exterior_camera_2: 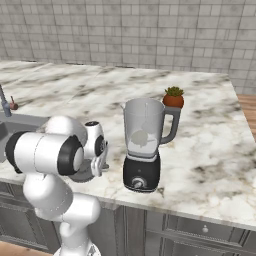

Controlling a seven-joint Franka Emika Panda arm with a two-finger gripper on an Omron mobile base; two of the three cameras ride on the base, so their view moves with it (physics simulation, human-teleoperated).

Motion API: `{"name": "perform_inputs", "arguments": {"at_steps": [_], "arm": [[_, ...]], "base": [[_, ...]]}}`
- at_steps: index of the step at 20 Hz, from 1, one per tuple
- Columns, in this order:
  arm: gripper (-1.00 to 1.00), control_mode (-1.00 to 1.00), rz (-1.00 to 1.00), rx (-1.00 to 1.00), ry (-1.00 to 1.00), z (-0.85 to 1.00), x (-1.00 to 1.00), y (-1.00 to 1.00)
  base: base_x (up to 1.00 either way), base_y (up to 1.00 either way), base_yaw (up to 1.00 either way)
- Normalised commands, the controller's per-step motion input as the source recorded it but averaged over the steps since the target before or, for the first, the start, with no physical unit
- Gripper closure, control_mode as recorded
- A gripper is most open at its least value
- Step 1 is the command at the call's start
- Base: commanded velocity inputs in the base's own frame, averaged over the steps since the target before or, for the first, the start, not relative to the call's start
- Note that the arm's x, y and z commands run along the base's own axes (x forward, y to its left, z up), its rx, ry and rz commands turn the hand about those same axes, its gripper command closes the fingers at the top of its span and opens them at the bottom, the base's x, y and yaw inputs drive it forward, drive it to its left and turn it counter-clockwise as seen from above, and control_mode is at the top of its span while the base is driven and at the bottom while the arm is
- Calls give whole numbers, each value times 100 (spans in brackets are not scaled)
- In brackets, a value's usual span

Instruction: Grab the garlic and lemon from the fridge, place them in the blender, close the lid, and turn on the blender to create a marinade.

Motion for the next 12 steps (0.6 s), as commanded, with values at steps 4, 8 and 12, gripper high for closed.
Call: {"name": "perform_inputs", "arguments": {"at_steps": [4,8,12], "arm": [[100,-100,14,0,0,-51,-3,5],[100,-100,2,4,-14,-28,-43,0],[100,-100,-5,16,-8,0,-19,0]], "base": [[0,0,0],[0,0,0],[0,0,0]]}}
